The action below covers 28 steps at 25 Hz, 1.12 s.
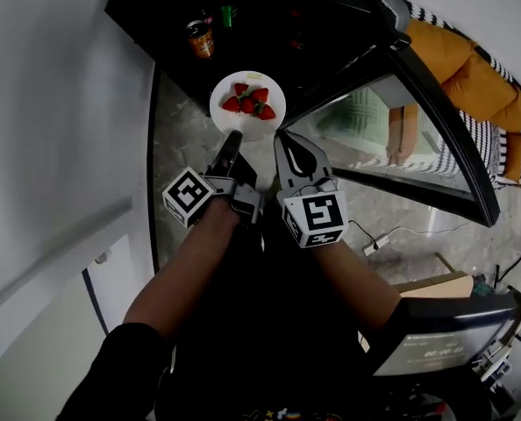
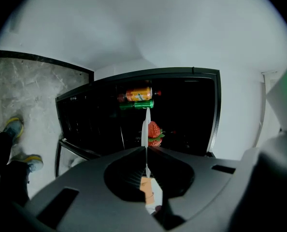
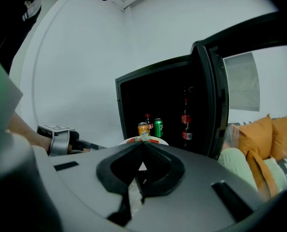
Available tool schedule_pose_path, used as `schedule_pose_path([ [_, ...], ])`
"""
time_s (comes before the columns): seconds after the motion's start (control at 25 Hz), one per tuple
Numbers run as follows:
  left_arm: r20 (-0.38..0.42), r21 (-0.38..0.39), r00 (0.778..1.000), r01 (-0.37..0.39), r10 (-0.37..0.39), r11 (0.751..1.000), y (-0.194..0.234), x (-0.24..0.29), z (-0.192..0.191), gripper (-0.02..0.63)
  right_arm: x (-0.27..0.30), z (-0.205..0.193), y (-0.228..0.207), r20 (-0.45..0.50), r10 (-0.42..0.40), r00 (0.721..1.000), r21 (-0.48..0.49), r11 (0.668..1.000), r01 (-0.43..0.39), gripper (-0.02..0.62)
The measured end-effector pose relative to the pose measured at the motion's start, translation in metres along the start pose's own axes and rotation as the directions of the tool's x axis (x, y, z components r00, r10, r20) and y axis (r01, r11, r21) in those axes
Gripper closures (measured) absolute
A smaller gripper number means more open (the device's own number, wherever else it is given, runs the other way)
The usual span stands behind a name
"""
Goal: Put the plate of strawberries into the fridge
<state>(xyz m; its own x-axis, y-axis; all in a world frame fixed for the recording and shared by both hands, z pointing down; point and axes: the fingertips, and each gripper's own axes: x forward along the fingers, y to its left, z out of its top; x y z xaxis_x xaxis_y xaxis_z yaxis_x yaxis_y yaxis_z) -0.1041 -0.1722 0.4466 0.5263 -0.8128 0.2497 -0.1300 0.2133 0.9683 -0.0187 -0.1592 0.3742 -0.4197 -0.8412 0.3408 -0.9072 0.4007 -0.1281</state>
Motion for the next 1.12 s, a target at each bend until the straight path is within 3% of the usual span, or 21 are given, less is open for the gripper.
schedule_pose_path([
  [0.2, 0.018, -0.014, 1.0, 0.002, -0.002, 1.0, 0.018, 0.026, 0.009, 0.594, 0.024, -0.017, -0.013, -0.018, 0.001, 1.0, 0.026, 1.0, 0.0, 0.591],
  [0.56, 0.042, -0.016, 0.997, -0.06, 0.061, 0.998, 0.066, 0.071, 0.03, 0.594, 0.053, -0.043, -0.032, -0.035, -0.003, 0.999, 0.059, 0.998, 0.005, 0.592],
  [1.12, 0.069, -0.016, 0.997, -0.024, 0.025, 1.0, 0.085, 0.1, 0.039, 0.594, 0.071, -0.067, -0.044, -0.04, 0.001, 0.999, 0.079, 0.997, 0.002, 0.591],
])
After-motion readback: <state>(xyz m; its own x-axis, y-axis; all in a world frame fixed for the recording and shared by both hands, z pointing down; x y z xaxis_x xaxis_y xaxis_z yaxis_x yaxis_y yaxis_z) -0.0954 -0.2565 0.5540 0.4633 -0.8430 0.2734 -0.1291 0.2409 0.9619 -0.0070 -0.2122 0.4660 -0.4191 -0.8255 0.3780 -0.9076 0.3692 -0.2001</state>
